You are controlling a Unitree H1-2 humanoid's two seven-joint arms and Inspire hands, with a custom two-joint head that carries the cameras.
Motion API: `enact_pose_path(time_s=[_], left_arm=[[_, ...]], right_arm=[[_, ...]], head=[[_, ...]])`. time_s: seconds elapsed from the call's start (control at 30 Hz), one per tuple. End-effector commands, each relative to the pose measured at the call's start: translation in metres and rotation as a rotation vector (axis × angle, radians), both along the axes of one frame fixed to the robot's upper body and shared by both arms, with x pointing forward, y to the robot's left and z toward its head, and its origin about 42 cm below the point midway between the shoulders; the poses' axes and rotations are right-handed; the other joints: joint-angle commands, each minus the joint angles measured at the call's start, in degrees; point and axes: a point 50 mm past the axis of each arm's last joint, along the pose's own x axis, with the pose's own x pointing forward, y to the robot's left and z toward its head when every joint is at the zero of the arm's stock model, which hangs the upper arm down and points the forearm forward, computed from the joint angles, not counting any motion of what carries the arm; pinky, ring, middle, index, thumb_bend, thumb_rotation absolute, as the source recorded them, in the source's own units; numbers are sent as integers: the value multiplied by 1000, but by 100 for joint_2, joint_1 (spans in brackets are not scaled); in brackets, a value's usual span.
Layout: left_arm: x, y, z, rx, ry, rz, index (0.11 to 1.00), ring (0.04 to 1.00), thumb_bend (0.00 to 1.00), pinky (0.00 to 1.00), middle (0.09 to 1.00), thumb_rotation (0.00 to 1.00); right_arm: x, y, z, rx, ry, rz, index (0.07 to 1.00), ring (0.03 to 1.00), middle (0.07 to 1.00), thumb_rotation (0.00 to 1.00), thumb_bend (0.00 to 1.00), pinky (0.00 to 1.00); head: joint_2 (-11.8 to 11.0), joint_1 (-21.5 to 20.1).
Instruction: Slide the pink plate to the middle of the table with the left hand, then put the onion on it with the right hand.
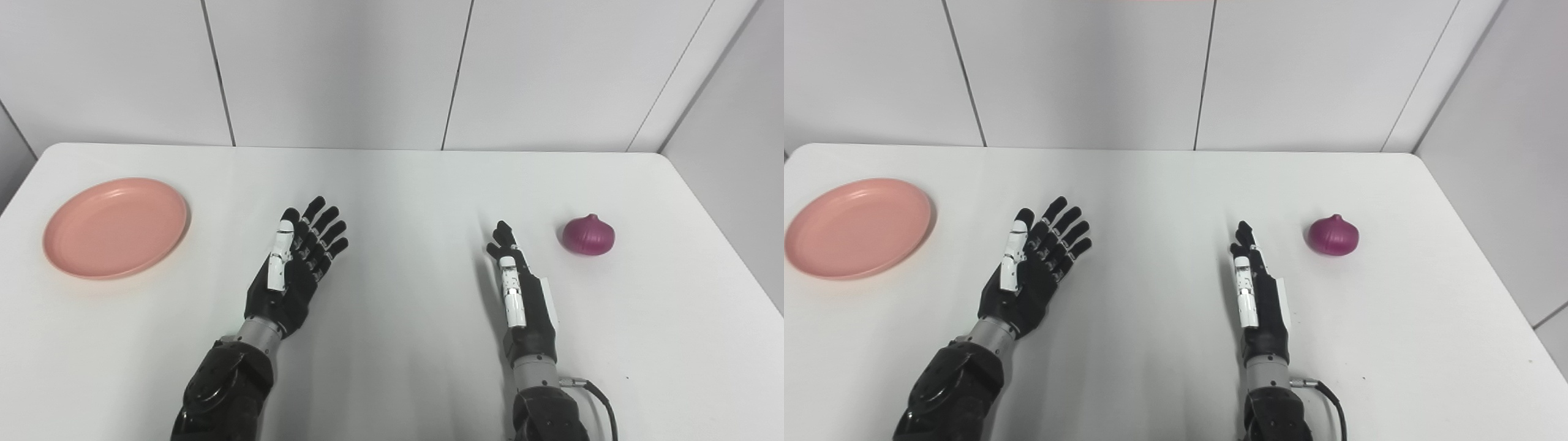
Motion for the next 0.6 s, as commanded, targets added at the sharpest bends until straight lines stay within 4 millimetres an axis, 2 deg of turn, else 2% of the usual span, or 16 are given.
enact_pose_path(time_s=[0.0,0.57], left_arm=[[-5,-2,-18,31,89,1,947,943,438,933,956,1000],[-4,-4,-19,29,87,0,950,946,441,939,958,1000]], right_arm=[[1,3,3,10,-12,16,944,926,941,1000,257,1000],[2,1,2,9,-9,21,947,932,945,1000,280,1000]], head=[[3,2],[4,36]])
